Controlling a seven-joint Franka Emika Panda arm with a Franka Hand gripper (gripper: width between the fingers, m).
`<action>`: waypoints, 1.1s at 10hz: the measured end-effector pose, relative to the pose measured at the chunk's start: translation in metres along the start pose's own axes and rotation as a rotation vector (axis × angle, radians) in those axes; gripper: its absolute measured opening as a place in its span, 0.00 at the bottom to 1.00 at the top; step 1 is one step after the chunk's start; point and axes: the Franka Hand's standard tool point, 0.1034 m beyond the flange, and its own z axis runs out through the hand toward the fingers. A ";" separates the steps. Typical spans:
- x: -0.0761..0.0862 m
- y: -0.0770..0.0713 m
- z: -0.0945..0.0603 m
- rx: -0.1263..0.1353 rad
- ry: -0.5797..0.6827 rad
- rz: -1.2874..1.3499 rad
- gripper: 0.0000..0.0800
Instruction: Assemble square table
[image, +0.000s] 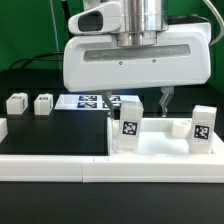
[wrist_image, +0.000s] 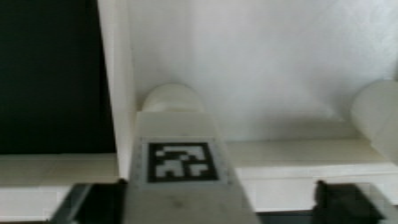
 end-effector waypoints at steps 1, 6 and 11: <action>0.000 0.006 0.000 -0.007 0.001 0.082 0.52; 0.000 0.010 0.000 -0.002 0.002 0.440 0.37; 0.000 0.020 0.005 0.096 -0.011 1.140 0.37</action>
Offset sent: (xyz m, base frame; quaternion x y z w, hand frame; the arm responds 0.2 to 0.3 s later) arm 0.0000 0.0000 0.0000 0.0000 0.0000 0.1938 0.9810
